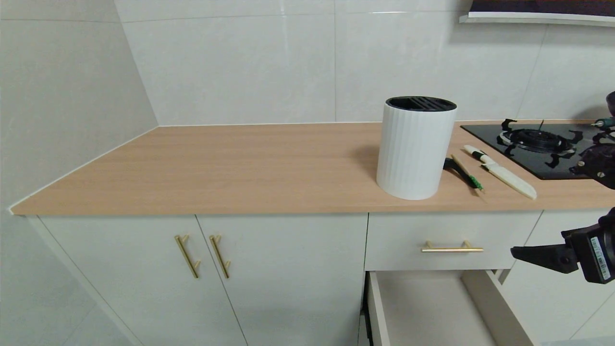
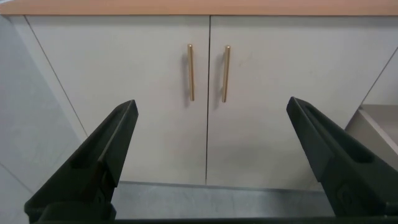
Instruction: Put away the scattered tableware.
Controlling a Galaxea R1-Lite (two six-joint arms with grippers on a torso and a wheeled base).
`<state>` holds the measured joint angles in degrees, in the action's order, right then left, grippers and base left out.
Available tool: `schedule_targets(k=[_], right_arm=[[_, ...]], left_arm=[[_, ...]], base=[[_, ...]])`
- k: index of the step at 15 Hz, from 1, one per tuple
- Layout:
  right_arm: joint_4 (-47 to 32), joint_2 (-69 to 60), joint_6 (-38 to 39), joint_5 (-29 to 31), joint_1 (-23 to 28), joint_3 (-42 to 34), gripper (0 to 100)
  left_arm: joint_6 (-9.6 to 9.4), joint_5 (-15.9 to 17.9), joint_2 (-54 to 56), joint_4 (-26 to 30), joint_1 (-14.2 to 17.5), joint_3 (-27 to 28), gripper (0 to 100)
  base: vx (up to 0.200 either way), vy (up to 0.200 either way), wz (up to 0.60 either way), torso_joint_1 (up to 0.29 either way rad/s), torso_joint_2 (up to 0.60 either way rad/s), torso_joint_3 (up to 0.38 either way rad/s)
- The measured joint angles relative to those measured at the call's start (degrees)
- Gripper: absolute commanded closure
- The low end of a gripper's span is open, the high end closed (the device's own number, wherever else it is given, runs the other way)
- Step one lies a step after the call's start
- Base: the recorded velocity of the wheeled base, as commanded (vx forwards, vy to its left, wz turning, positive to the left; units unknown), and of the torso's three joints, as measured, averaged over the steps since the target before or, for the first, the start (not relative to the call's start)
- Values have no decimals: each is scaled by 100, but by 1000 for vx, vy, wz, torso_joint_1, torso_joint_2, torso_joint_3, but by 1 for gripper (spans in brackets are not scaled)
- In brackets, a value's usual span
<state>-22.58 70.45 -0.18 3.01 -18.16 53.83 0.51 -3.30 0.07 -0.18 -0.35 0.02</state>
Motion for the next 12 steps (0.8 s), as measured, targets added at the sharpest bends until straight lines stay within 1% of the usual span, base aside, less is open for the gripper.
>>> schedule_targets(k=[3, 5, 6, 8, 10, 12], right_arm=[[556, 308, -4, 93, 89, 134, 0], [600, 758, 18, 163, 290, 678, 0], [477, 1009, 45, 180, 402, 1063, 0], [-90, 1510, 221, 196, 566, 1907, 0], [-635, 2039, 608, 234, 651, 2761, 0], [-813, 2494, 913, 282, 731, 3211, 0]], left_arm=[[0, 0, 0, 5, 2, -2, 0], [0, 0, 0, 5, 2, -2, 0], [0, 0, 0, 5, 2, -2, 0], [0, 0, 0, 5, 0, -2, 0], [0, 0, 0, 5, 2, -2, 0], [0, 0, 0, 5, 2, -2, 0]], base=[[0, 0, 0, 11, -25, -15], [0, 0, 0, 0, 0, 0], [0, 0, 0, 0, 0, 0], [0, 0, 0, 0, 0, 0], [0, 0, 0, 0, 0, 0], [0, 0, 0, 0, 0, 0]])
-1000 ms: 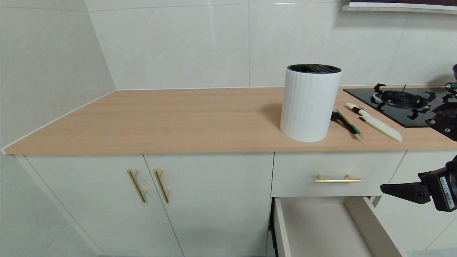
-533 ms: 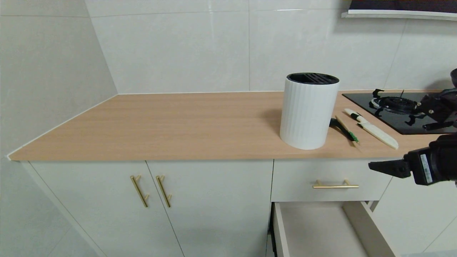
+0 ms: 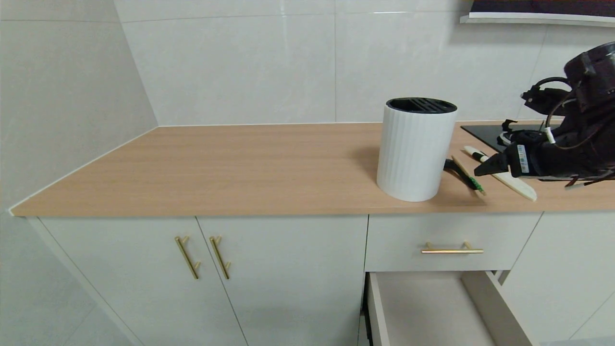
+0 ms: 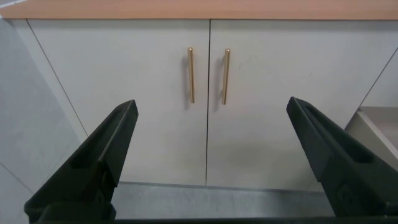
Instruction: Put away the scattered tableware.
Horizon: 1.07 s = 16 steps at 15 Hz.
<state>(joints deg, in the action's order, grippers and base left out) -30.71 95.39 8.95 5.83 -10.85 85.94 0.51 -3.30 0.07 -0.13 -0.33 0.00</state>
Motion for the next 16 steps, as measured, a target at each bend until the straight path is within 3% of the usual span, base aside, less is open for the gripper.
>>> schedule_targets(k=[16], right_arm=[[1125, 1657, 35, 40, 562, 295, 0]], left_arm=[[0, -2, 0, 0, 0, 0, 0]], base=[[0, 0, 0, 0, 0, 0]])
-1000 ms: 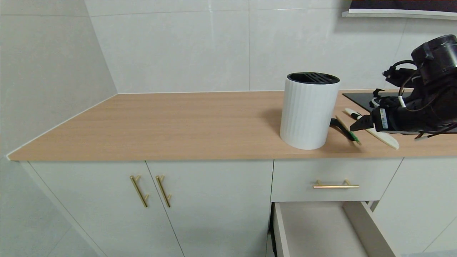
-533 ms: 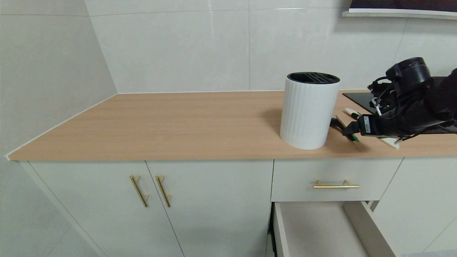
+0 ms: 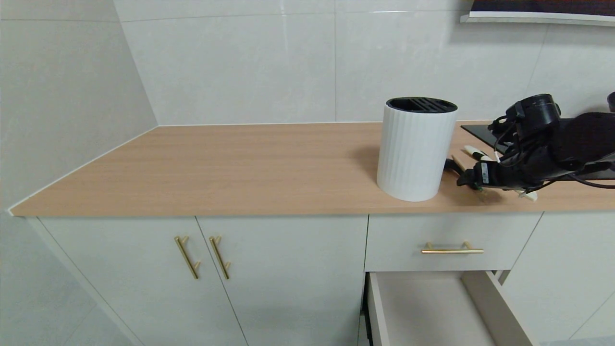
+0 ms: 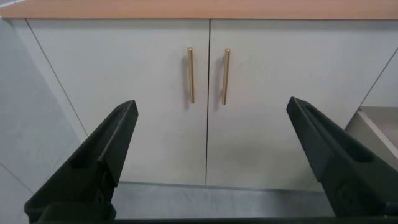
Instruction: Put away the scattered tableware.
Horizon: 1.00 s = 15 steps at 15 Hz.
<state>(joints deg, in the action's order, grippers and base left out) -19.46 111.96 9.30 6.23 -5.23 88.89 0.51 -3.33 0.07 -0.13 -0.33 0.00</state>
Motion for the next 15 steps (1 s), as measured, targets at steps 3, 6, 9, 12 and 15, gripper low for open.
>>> schedule_targets(k=[3, 6, 9, 12, 15], right_arm=[[33, 88, 2, 0, 13, 0, 0], [39, 140, 2, 1, 16, -2, 100], [35, 163, 2, -7, 16, -4, 100], [30, 152, 2, -10, 16, -4, 100], [16, 83, 9, -5, 16, -15, 100]], left_arm=[[0, 0, 0, 0, 0, 0, 0], [0, 2, 0, 2, -2, 0, 0], [0, 2, 0, 2, -2, 0, 0], [0, 0, 0, 0, -2, 0, 0], [0, 2, 0, 2, -2, 0, 0]], base=[[0, 0, 0, 0, 0, 0], [0, 0, 0, 0, 0, 0], [0, 0, 0, 0, 0, 0], [0, 0, 0, 0, 0, 0], [0, 0, 0, 0, 0, 0]])
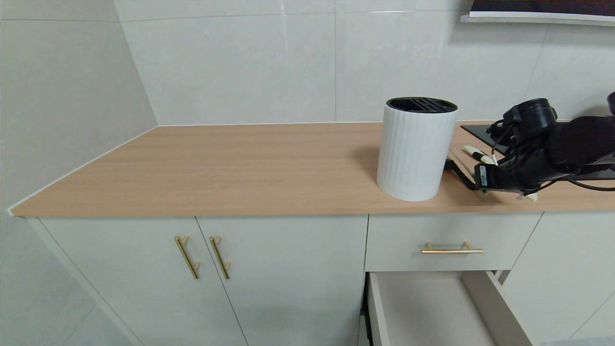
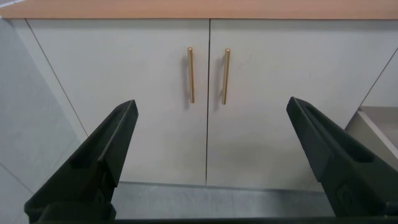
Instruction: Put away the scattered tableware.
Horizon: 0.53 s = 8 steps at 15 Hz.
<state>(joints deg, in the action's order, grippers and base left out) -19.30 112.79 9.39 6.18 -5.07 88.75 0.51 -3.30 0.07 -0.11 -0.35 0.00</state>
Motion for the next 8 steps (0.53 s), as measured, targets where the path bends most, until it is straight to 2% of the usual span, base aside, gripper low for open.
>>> schedule_targets(k=[4, 8], right_arm=[[-35, -229, 16, 30, 11, -72, 100], [-29, -866, 99, 44, 41, -669, 100]], left_arm=[[0, 0, 0, -2, 2, 0, 0], [0, 0, 0, -5, 0, 0, 0]], base=[[0, 0, 0, 0, 0, 0], [0, 0, 0, 0, 0, 0]])
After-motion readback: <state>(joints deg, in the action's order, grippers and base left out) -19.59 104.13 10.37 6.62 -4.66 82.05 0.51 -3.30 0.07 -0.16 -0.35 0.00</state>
